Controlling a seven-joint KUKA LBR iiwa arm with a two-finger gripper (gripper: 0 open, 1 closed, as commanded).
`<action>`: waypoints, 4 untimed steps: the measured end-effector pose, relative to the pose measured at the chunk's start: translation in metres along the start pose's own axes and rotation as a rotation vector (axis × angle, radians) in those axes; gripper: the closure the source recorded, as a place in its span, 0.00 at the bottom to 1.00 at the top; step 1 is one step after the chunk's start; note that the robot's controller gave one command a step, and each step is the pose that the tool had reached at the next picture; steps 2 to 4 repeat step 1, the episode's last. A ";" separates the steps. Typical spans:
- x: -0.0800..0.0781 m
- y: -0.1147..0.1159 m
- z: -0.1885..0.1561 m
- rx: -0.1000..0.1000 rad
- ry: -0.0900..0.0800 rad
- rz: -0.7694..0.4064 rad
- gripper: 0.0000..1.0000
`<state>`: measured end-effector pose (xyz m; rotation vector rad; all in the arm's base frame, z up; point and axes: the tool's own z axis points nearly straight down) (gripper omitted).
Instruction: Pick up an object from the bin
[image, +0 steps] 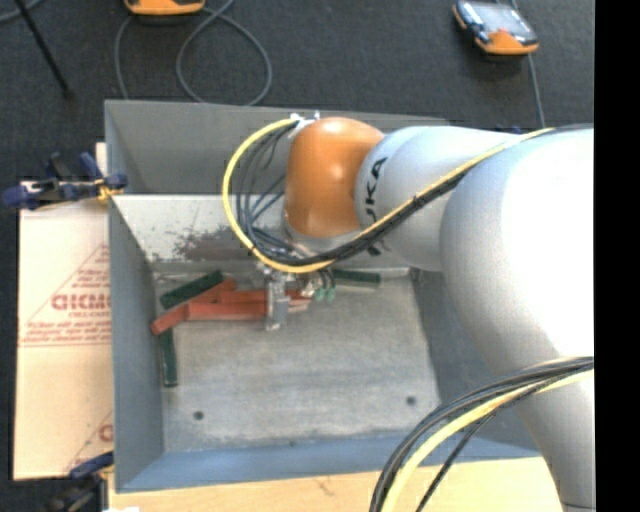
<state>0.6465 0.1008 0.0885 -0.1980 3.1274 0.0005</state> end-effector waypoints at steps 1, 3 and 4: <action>0.003 0.017 -0.146 -0.002 -0.005 0.022 1.00; 0.003 0.017 -0.146 -0.002 -0.005 0.022 1.00; 0.003 0.017 -0.146 -0.002 -0.005 0.022 1.00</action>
Offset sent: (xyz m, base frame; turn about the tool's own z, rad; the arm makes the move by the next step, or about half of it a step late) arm -0.0086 0.0166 0.1397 0.0259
